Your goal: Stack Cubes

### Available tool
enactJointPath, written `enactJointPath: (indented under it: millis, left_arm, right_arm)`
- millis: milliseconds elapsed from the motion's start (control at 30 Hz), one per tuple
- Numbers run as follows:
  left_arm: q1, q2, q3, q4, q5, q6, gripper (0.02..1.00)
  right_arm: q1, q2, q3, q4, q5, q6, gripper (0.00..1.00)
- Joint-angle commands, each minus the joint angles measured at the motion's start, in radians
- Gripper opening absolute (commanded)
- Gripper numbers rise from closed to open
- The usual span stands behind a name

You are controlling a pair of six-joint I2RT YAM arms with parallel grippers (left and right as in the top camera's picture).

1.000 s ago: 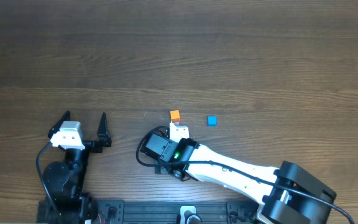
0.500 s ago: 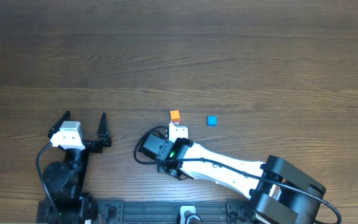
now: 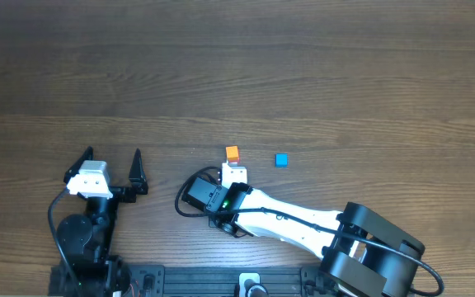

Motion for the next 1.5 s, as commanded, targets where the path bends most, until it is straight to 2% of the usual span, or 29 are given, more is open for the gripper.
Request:
enactJointPath:
  millis: [33,233,467,733,900,1233,1267,1400,1500]
  left_arm:
    - [0.006,-0.007,-0.007,0.002,0.007,0.005,1.000]
    - [0.006,-0.007,-0.007,0.002,0.007,0.005,1.000]
    - [0.006,-0.007,-0.007,0.002,0.007,0.005,1.000]
    - [0.006,-0.007,-0.007,0.002,0.007,0.005,1.000]
    - [0.006,-0.007,-0.007,0.002,0.007,0.005,1.000]
    - [0.006,-0.007,-0.007,0.002,0.007,0.005,0.998]
    - [0.006,-0.007,-0.007,0.002,0.007,0.005,1.000]
    - [0.006,-0.007,-0.007,0.002,0.007,0.005,1.000]
    - [0.006,-0.007,-0.007,0.002,0.007,0.005,1.000]
  right_arm:
    - [0.007,0.010,0.019,0.009,0.027,0.011,0.575]
    - [0.007,0.010,0.019,0.012,0.027,0.010,0.437]
    - [0.007,0.010,0.019,0.008,0.027,0.026,0.413]
    - [0.007,0.010,0.019,0.009,0.027,0.026,0.316]
    - [0.007,0.010,0.019,0.009,0.027,0.026,0.290]
    - [0.006,0.006,0.022,0.008,0.032,0.025,0.121]
    - [0.005,-0.001,0.032,-0.005,0.038,0.025,0.106]
    - [-0.014,-0.037,0.198,-0.262,0.142,0.022,0.066]
    - [-0.041,-0.038,0.315,-0.377,0.183,-0.029,0.058]
